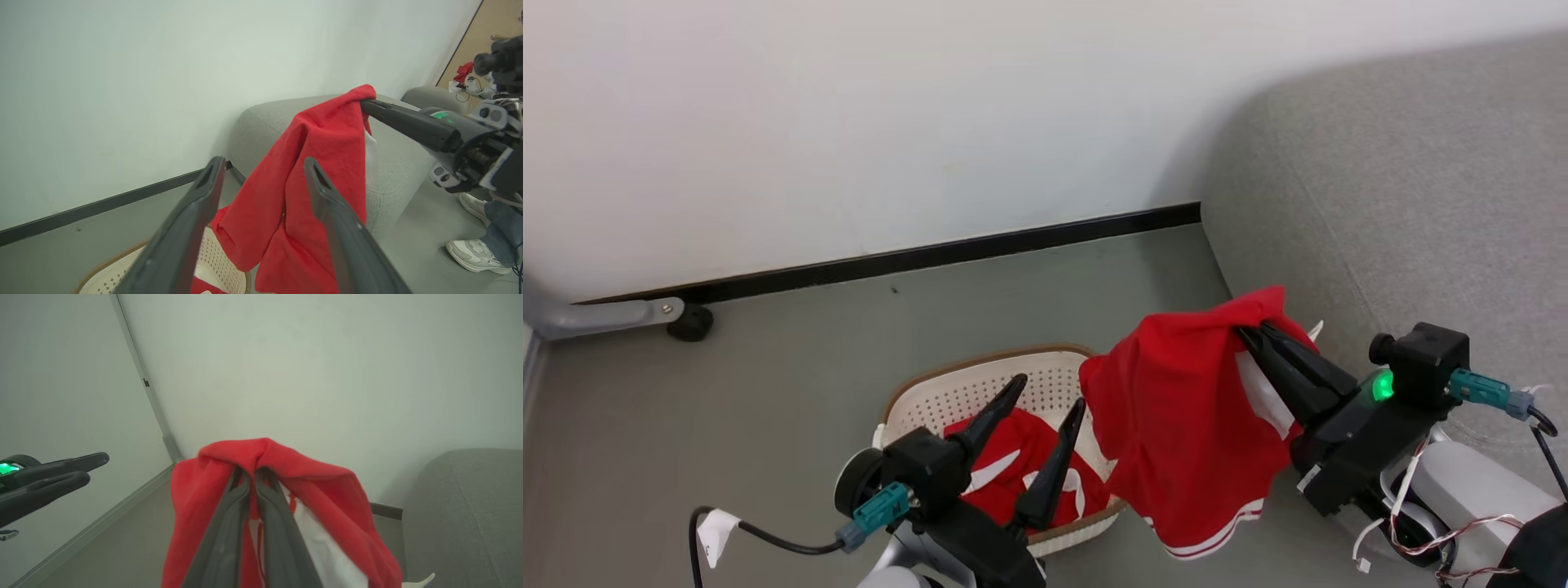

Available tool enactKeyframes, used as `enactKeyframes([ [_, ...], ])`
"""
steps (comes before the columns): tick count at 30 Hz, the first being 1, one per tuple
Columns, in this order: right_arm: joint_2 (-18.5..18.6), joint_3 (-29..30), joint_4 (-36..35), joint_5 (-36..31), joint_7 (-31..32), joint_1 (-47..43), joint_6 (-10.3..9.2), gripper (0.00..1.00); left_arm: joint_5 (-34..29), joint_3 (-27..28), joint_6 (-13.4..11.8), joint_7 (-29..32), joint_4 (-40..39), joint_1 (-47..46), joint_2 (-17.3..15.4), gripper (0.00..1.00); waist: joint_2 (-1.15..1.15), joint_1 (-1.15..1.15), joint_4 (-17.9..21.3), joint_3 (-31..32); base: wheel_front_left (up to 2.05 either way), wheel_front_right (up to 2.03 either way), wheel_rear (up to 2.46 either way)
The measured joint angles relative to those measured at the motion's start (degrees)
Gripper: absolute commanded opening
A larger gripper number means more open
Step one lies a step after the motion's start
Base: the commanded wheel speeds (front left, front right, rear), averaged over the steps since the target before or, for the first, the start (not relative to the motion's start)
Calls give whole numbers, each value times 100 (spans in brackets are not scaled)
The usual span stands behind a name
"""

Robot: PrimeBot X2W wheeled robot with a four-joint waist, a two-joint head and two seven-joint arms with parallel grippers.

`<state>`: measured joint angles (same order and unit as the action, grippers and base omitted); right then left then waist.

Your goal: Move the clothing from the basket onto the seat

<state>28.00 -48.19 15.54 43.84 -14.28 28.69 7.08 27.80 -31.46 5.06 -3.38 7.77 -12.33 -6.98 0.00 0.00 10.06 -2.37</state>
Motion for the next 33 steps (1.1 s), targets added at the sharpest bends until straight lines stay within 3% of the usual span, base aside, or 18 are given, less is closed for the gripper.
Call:
enactKeyframes([
  [17, 120, 715, -170, -179, 0, -537, 0, 0, -20, -152, 52, -76, 62, -13, 15, 100, 0, 0, 879, -171, 0, 0, 0],
  [33, 97, 1460, -264, -347, 0, -805, 0, 0, -23, -357, 87, -82, 132, -57, 82, 100, 0, 0, 924, -398, 0, 0, 0],
])
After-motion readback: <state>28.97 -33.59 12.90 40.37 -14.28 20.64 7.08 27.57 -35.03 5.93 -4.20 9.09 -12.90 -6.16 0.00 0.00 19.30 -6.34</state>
